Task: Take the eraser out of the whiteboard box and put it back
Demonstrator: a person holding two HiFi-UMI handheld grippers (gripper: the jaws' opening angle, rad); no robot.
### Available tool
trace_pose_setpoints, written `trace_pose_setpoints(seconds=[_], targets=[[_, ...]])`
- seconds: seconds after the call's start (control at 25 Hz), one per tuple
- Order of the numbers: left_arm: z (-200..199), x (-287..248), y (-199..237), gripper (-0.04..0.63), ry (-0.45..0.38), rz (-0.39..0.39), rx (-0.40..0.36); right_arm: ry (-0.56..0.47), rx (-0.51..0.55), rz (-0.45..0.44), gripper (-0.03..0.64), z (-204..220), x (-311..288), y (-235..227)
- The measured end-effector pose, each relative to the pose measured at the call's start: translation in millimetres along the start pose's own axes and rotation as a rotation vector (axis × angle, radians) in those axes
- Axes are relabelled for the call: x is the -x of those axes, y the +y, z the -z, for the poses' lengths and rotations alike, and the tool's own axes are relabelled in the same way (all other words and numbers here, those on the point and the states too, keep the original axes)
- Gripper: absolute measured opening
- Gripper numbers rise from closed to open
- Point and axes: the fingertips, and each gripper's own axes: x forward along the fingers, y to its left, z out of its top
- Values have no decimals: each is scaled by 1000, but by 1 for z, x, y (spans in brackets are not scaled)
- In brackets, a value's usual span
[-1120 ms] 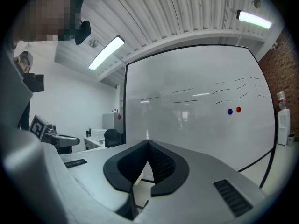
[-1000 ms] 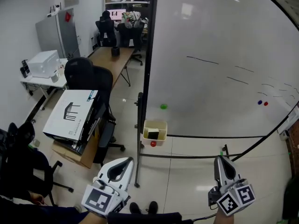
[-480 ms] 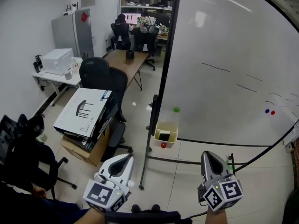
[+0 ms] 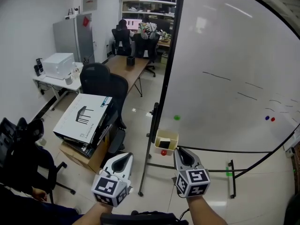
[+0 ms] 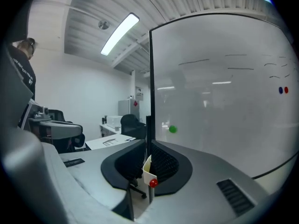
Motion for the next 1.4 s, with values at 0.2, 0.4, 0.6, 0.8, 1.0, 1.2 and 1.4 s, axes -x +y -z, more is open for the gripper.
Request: trace_pose_setpoints(seconds=[0.2,0.4,0.6,0.8,1.0,1.2,1.4], targets=[[18,-15,23,29,31,-19,25,65,-74,-22,173,31,-44,-4],[38,-38,38,29,70,-47,11,149,-78,21,279,67,-90,-20],[64,-51,53,29,127,-77,44,245,-78,75,290,107,-137,-25],[69,-61,58,29,134,-72,54,279,-81,142,310,123,-156,-35],[71,-64,61,29,139,-78,70,307,-94,167,310,134,-163,-35],[73,-65,61,29,144,-78,72,307,-90,178,293,137,-165,-37],[73,-68,52,29,150,-64,68,314,-122,147,285,133,-163,-38]])
